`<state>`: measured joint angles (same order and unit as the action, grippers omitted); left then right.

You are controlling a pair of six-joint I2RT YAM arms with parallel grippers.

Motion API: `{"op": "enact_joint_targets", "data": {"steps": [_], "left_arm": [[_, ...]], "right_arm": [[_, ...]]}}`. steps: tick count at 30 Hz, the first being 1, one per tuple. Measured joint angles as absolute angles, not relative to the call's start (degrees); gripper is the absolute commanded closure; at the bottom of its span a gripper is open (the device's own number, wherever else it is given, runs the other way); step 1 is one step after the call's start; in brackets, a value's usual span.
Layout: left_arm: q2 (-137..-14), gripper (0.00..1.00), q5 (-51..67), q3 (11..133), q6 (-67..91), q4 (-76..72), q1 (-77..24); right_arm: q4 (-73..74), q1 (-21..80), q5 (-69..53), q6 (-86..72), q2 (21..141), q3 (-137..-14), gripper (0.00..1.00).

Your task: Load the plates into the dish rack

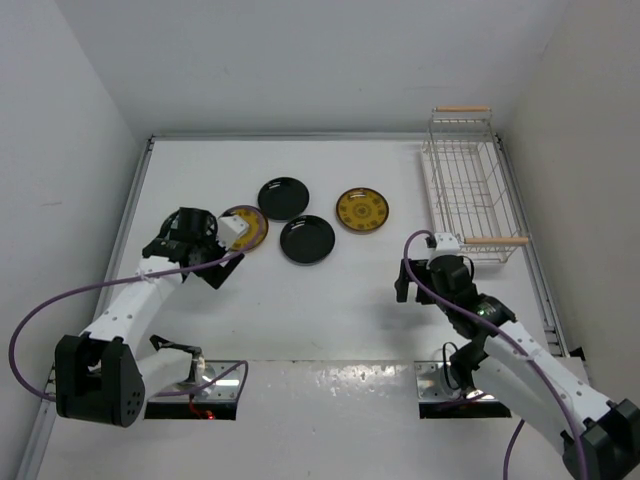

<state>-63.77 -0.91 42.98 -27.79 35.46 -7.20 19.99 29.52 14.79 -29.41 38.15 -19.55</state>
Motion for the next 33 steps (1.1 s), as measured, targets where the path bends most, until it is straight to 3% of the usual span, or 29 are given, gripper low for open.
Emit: {"op": "enact_joint_targets", "data": {"steps": [7,10,13,18,25,33], "left_arm": [[-65.6,0.0,0.0,50.4,-22.2,37.7,-7.2],[-69.0,0.0,2.6,61.9,-19.6,38.2,-6.3],[-73.0,0.15,8.1,72.8,-18.2,37.6,-3.7],[-78.4,0.12,5.5,78.3,-18.0,35.9,-2.2],[-86.3,0.04,-1.6,74.7,-16.7,36.4,-1.3],[-93.4,0.04,-2.7,74.1,-14.2,36.7,0.5]], "right_arm": [[21.0,29.5,14.3,-21.6,46.5,-26.9,0.0],[22.2,29.3,12.4,-18.1,56.8,-37.9,0.0],[23.0,28.5,9.7,-16.4,69.9,-53.1,0.0],[21.1,26.6,5.0,-17.7,79.3,-65.2,0.0],[21.6,21.0,3.2,-24.9,91.7,-68.5,0.2],[23.1,19.5,8.1,-30.9,108.2,-76.3,0.41]]}}
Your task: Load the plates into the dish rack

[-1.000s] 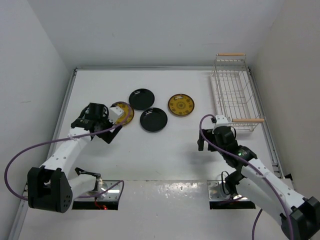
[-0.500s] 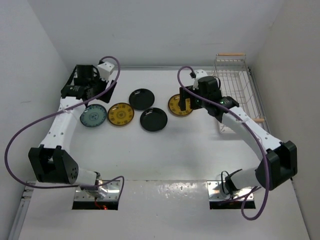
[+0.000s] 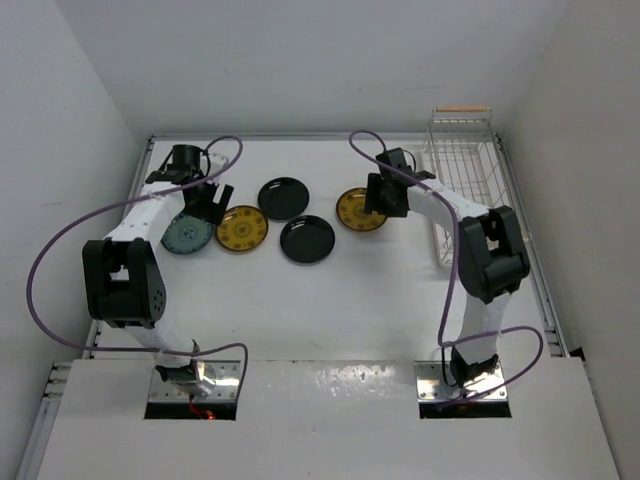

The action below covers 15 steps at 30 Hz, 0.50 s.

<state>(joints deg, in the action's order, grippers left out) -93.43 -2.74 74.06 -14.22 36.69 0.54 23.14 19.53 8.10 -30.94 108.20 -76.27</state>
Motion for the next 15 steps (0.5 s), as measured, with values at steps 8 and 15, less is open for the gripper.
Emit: {"op": "enact_joint_targets", "data": {"steps": [8,15], "left_arm": [[-99.5,0.04,-2.8,75.5,-13.2,36.8,3.2],[-102.0,0.04,-2.7,78.5,-12.7,36.6,3.9]], "right_arm": [[22.8,16.1,10.5,-37.8,118.6,-79.0,0.42],[18.9,15.7,9.8,-40.6,119.9,-79.6,0.91]]}}
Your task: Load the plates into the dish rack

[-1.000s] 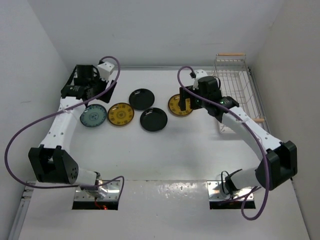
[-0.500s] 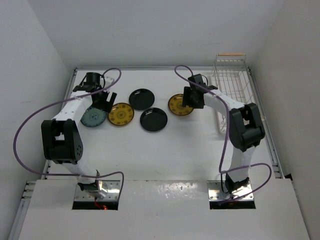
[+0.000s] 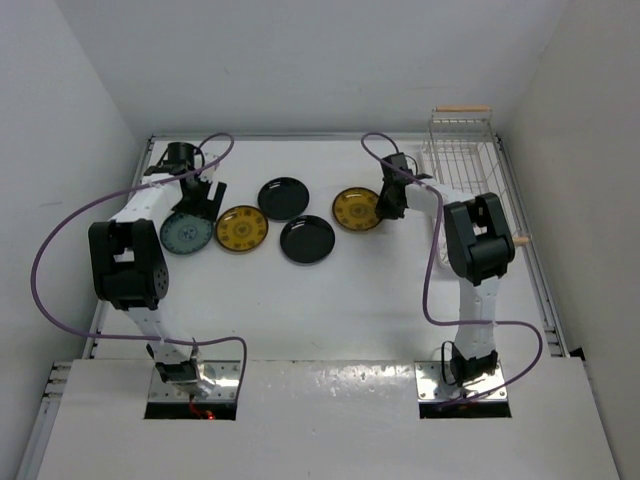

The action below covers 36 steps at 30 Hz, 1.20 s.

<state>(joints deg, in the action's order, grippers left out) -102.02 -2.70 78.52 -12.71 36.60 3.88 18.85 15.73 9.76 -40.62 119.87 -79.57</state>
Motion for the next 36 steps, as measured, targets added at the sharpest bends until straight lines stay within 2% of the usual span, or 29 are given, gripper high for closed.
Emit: {"op": "enact_joint_targets", "data": {"steps": [1,9,13,22,30,36], "left_arm": [[-102.0,0.04,-2.6,78.7,-12.6,36.6,3.9],[-102.0,0.04,-2.5,78.7,-12.0,36.6,3.9],[-102.0,0.04,-2.4,78.7,-11.9,36.6,3.9],[-102.0,0.04,-1.6,79.4,-11.7,36.7,3.9],[-102.0,0.04,-1.1,79.4,-11.7,36.8,3.9],[-102.0,0.04,-0.4,79.4,-11.7,36.8,3.9]], "right_arm": [[18.0,15.7,9.5,-41.4,119.9,-79.6,1.0],[13.2,15.5,8.4,-40.8,118.8,-77.8,1.0],[12.9,16.0,10.9,-35.0,109.8,-73.7,1.0],[9.2,15.3,13.9,-22.1,90.6,-73.5,1.0],[8.5,11.9,22.7,-8.4,82.5,-73.5,1.0],[5.7,5.4,28.9,3.6,78.9,-74.0,1.0]]}}
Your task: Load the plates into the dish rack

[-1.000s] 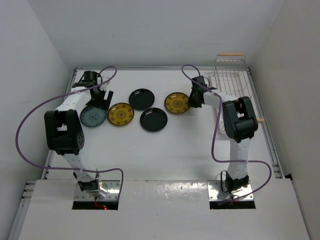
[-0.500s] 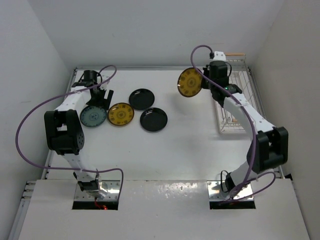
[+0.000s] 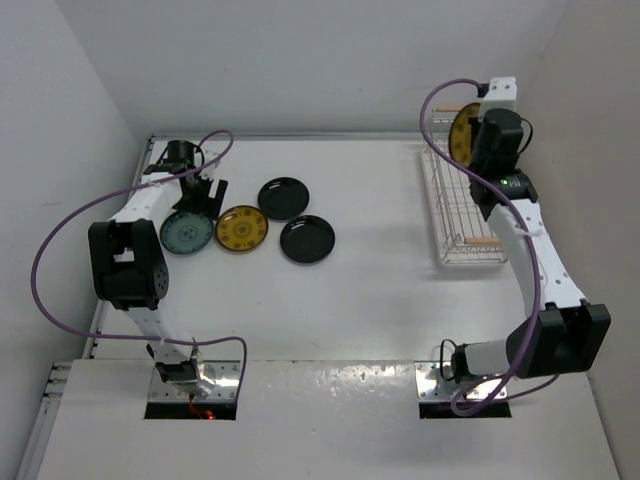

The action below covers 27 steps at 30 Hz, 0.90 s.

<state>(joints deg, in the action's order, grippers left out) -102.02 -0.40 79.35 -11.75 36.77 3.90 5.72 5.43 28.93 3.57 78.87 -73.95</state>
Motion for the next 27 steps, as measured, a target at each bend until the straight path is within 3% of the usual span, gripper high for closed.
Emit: {"op": "enact_joint_targets", "data": {"steps": [12,27], "left_arm": [[-102.7,0.04,0.5,79.4,-11.7,36.7,4.2],[-103.4,0.04,0.7,79.4,-11.9,36.8,4.8]], "right_arm": [[-4.7,-4.8,34.1,23.2,78.0,-63.7,1.0],[-5.5,-6.3,31.5,25.9,80.7,-54.4,1.0]]}}
